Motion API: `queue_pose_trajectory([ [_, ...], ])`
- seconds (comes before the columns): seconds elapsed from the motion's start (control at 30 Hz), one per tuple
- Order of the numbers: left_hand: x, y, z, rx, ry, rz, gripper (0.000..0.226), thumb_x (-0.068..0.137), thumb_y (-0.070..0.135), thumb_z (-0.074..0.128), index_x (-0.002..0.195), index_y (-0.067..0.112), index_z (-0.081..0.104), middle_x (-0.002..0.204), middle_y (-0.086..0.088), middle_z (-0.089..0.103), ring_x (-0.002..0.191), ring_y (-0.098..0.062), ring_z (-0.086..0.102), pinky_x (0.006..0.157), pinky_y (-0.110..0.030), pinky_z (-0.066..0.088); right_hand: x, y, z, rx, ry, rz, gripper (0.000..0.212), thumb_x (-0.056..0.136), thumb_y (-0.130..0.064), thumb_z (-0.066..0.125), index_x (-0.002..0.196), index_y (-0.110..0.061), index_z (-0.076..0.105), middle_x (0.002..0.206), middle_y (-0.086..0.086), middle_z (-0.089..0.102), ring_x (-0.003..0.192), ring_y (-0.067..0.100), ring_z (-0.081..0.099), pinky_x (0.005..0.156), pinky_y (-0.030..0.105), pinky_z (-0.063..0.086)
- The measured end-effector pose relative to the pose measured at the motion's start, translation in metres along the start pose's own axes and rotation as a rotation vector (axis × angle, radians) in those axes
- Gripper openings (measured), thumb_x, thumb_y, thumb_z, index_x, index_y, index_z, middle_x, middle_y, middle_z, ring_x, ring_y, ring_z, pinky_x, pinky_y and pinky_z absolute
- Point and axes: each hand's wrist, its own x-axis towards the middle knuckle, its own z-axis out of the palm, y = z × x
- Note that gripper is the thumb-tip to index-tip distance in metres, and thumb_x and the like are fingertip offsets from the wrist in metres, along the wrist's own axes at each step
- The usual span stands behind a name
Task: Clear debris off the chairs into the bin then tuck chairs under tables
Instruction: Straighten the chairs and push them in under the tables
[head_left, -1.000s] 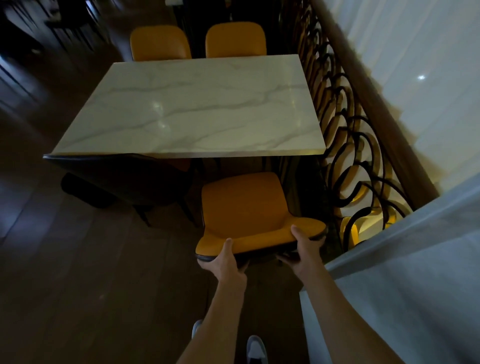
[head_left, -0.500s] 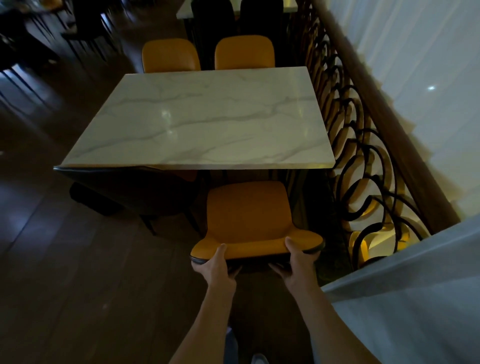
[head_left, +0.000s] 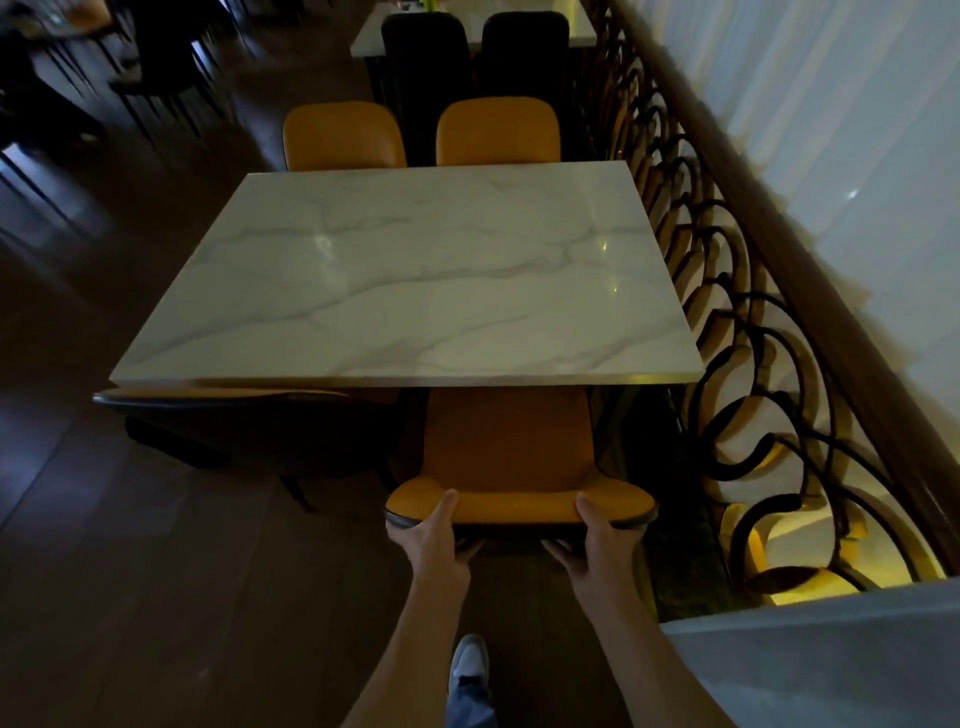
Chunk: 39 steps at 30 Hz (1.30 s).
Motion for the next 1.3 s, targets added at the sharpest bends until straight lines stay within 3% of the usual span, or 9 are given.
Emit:
queue_pose_trajectory([
  [0.13, 0.023, 0.018, 0.02, 0.016, -0.019, -0.009, 0.113, 0.075, 0.005, 0.08, 0.151, 0.047, 0.007, 0.144, -0.014, 0.037, 0.124, -0.042, 0.045, 0.092, -0.066, 0.048, 0.02, -0.004, 0.023, -0.007, -0.02, -0.026, 0.079, 0.088, -0.009, 0.07, 0.141, -0.049, 0.026, 0.136, 0.01, 0.047, 0.114, 0.038, 0.054, 0.08, 0.057, 0.055],
  [0.37, 0.056, 0.039, 0.062, 0.031, -0.021, -0.018, 0.111, 0.075, 0.006, 0.081, 0.15, 0.045, 0.009, 0.142, -0.013, 0.039, 0.115, -0.038, 0.047, 0.09, -0.063, 0.05, 0.062, -0.022, 0.059, -0.012, 0.006, -0.039, 0.086, 0.087, -0.009, 0.071, 0.144, -0.05, 0.021, 0.127, 0.008, 0.05, 0.11, 0.039, 0.054, 0.082, 0.062, 0.055],
  [0.5, 0.071, 0.05, 0.08, 0.04, -0.025, -0.048, 0.112, 0.074, 0.007, 0.082, 0.15, 0.044, 0.008, 0.142, -0.013, 0.039, 0.123, -0.041, 0.046, 0.088, -0.061, 0.051, 0.079, -0.032, 0.076, -0.003, 0.006, -0.034, 0.085, 0.089, -0.01, 0.07, 0.145, -0.048, 0.019, 0.116, 0.006, 0.051, 0.105, 0.038, 0.056, 0.088, 0.065, 0.052],
  [0.63, 0.084, 0.06, 0.095, 0.04, -0.06, -0.078, 0.115, 0.073, 0.007, 0.083, 0.149, 0.047, 0.007, 0.145, -0.014, 0.034, 0.129, -0.044, 0.04, 0.089, -0.065, 0.05, 0.096, -0.04, 0.089, -0.013, 0.008, -0.035, 0.082, 0.089, -0.011, 0.07, 0.145, -0.046, 0.02, 0.122, 0.011, 0.053, 0.102, 0.037, 0.06, 0.085, 0.063, 0.054],
  [0.97, 0.096, 0.066, 0.11, 0.049, -0.104, -0.079, 0.115, 0.071, 0.011, 0.085, 0.147, 0.047, 0.006, 0.131, -0.012, 0.041, 0.119, -0.038, 0.047, 0.094, -0.065, 0.048, 0.119, -0.045, 0.1, -0.027, 0.005, -0.016, 0.076, 0.087, -0.017, 0.073, 0.14, -0.043, 0.026, 0.132, 0.013, 0.05, 0.115, 0.041, 0.056, 0.08, 0.06, 0.057],
  [1.2, 0.093, 0.07, 0.103, 0.081, -0.12, -0.087, 0.116, 0.07, 0.015, 0.085, 0.148, 0.046, 0.005, 0.143, -0.016, 0.037, 0.129, -0.044, 0.042, 0.094, -0.065, 0.048, 0.114, -0.047, 0.099, -0.055, 0.003, 0.042, 0.076, 0.082, -0.023, 0.078, 0.14, -0.041, 0.032, 0.134, 0.014, 0.048, 0.112, 0.042, 0.055, 0.074, 0.057, 0.059],
  [1.3, 0.092, 0.071, 0.103, 0.102, -0.122, -0.095, 0.119, 0.067, 0.02, 0.087, 0.147, 0.048, 0.004, 0.144, -0.016, 0.036, 0.129, -0.045, 0.042, 0.091, -0.065, 0.05, 0.114, -0.049, 0.1, -0.064, 0.026, 0.027, 0.075, 0.085, -0.02, 0.075, 0.139, -0.041, 0.027, 0.13, 0.014, 0.047, 0.108, 0.041, 0.055, 0.08, 0.06, 0.056],
])
